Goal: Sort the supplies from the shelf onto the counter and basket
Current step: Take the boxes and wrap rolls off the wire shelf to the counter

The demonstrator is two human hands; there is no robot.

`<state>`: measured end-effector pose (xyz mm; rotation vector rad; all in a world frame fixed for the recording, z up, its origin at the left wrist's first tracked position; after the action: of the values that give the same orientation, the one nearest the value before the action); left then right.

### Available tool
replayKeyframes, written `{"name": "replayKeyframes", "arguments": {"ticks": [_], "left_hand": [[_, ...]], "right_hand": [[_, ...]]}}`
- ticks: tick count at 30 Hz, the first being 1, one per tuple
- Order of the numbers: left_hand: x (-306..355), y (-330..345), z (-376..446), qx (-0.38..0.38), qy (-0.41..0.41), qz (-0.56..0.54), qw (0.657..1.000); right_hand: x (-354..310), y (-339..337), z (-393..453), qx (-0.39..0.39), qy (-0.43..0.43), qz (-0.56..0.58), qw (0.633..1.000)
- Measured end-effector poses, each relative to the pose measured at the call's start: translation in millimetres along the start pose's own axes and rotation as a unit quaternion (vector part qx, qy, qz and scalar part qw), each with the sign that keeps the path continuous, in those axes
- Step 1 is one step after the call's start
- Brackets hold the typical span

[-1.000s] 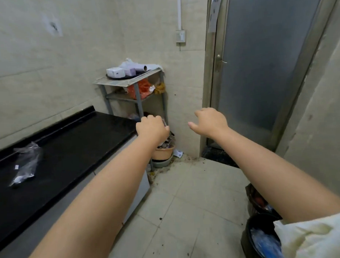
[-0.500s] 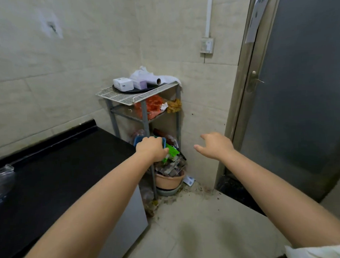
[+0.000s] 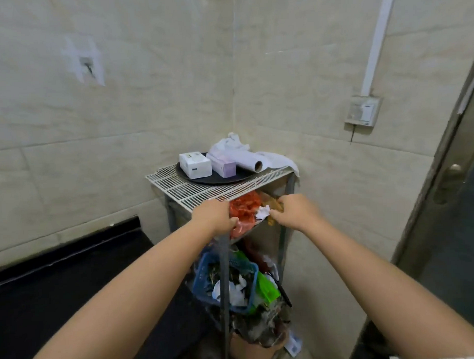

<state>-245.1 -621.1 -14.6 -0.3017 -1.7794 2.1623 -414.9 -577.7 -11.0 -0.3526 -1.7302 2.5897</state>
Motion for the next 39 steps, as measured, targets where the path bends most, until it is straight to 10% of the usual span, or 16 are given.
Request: {"name": "replayKeyframes", "arguments": {"ticks": [11,20,39], "left_hand": [[-38,29,207,0.019,-0.07,-0.035,0.997],[-74,51,326,0.061,-0.198,-0.022,0.978],[-121,77,379,0.007,-0.386,-0.068,0.92]], "right_hand": [[30,54,221,0.021,0.01,0.085,0.996],[29,113,369,-0.087,-0.148,0.003,0.985],[5,183,451,-0.233,-0.148,0.044,0.96]]}}
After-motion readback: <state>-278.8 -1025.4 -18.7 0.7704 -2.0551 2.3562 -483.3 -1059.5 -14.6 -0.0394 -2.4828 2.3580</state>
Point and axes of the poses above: each hand's wrist, its own z-axis towards the middle knuckle, its own y-axis out of the palm, x = y × z, the point moved 2 cm from there along z, towards the middle knuckle, and after that the axes turned 11 degrees about x, right-handed, at the moved point
